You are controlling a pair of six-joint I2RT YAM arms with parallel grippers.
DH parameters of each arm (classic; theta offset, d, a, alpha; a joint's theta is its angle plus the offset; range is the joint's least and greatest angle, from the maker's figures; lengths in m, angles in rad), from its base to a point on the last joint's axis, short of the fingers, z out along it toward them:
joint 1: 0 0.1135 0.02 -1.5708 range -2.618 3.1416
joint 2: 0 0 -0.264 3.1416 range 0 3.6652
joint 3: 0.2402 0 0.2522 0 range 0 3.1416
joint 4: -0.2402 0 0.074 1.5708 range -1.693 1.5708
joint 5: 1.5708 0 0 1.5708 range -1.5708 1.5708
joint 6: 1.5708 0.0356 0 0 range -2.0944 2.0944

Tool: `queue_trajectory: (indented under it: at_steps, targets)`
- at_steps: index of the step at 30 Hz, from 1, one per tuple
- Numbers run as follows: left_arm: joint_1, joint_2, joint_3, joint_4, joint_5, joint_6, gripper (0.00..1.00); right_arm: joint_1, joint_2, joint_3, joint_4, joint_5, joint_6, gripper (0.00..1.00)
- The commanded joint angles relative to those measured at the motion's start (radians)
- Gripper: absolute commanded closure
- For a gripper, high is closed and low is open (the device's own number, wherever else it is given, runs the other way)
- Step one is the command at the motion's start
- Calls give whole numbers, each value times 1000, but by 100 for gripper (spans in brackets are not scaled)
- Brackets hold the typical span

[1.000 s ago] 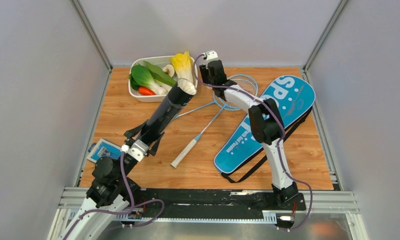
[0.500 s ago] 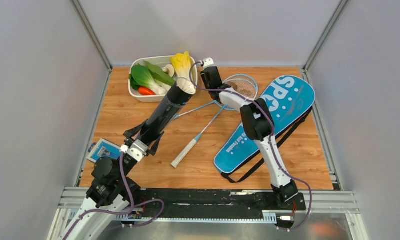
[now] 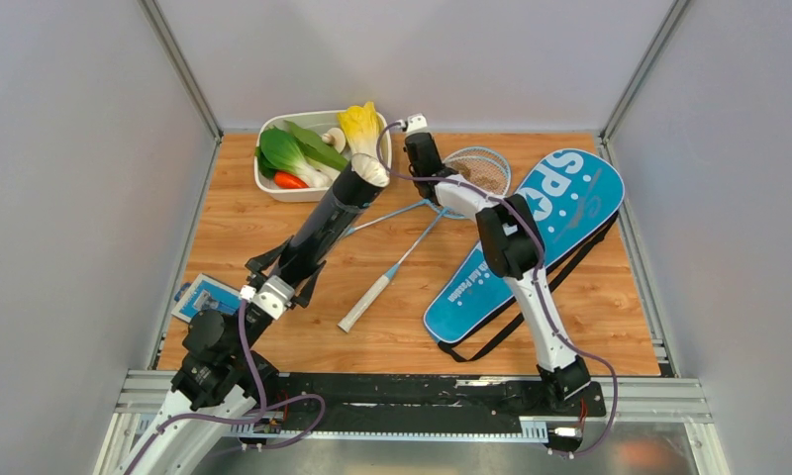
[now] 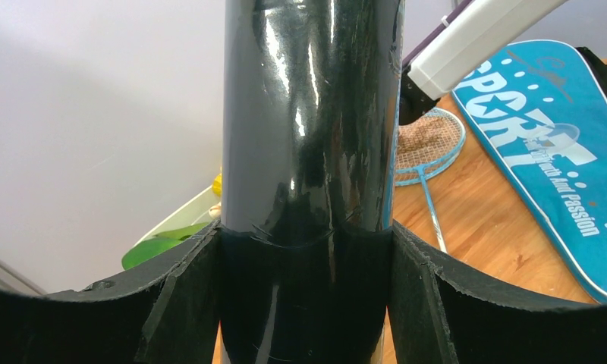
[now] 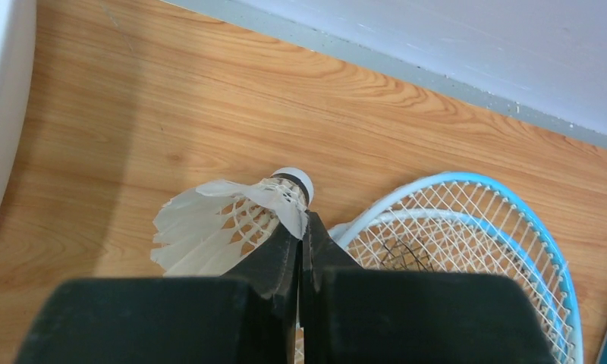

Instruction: Pack up the badminton gear

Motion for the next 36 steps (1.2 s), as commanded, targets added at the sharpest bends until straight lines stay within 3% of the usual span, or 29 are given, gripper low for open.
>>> queue_trajectory:
  at_steps: [1,7,11,18,25,30,36]
  targets:
    - [-1,5,18,74,0,-3,62,-2,-157,-55,64,18,-3,100]
    - [-1,12,15,68,0,-2,62,-4,-336,-166,49,-54,34,100]
    - [-1,14,11,62,6,-4,62,-27,-503,-239,-58,-203,149,100]
    - [-1,20,0,57,17,9,62,-169,-858,-366,-183,-746,393,100]
    - [-1,21,-12,53,80,23,62,-276,-1059,-464,-186,-1279,579,100]
    - [-2,21,-24,48,117,42,62,-276,-1144,-502,-159,-1488,669,100]
    - [-1,22,-39,47,154,67,61,-276,-1243,-587,-68,-1627,777,100]
